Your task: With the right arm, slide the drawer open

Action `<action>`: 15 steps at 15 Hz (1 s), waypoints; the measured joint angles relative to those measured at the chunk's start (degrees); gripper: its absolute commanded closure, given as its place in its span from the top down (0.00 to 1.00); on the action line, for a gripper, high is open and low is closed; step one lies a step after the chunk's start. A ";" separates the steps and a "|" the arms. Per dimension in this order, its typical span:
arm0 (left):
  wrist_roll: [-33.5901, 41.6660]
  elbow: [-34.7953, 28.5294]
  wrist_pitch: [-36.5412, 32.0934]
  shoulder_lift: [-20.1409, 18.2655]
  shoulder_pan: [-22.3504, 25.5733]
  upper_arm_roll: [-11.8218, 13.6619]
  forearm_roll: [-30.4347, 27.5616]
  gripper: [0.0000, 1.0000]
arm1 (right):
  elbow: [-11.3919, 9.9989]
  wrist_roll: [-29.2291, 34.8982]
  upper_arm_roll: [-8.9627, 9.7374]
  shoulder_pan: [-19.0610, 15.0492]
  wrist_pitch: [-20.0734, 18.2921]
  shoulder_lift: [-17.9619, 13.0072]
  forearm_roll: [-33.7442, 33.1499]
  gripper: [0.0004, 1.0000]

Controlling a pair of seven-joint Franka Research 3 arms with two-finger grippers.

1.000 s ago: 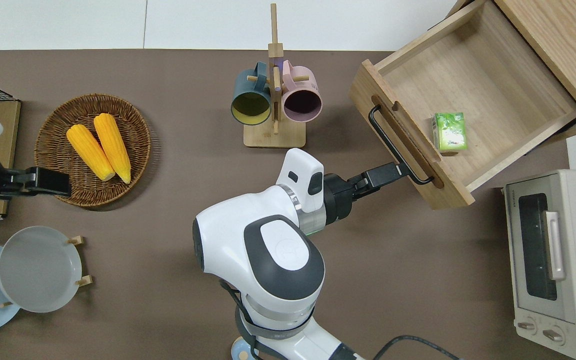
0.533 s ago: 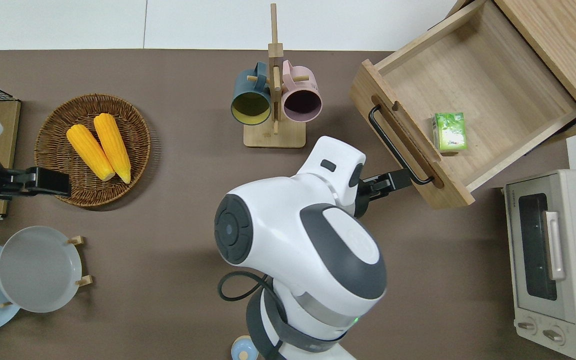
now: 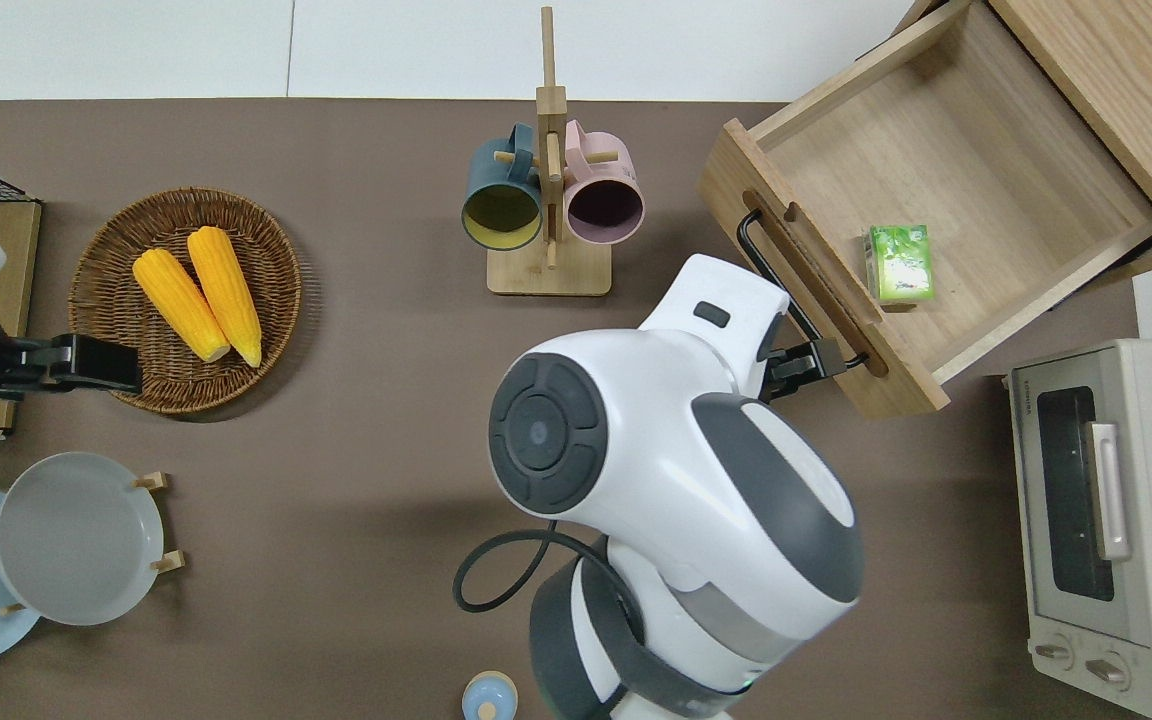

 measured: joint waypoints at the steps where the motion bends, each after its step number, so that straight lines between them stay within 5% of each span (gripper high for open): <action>1: 0.00 0.00 0.00 0.00 0.00 0.00 0.00 1.00 | -0.36 -2.25 -0.02 -1.49 0.46 -1.01 2.43 0.99; 5: 0.00 0.00 0.00 0.00 0.00 0.00 0.00 1.00 | -2.37 -9.57 -0.19 -7.71 0.78 -5.56 10.28 0.99; 15: 0.00 0.00 0.00 0.00 0.00 0.00 0.00 1.00 | -9.14 -14.20 -1.14 -19.51 2.66 -13.47 23.01 0.99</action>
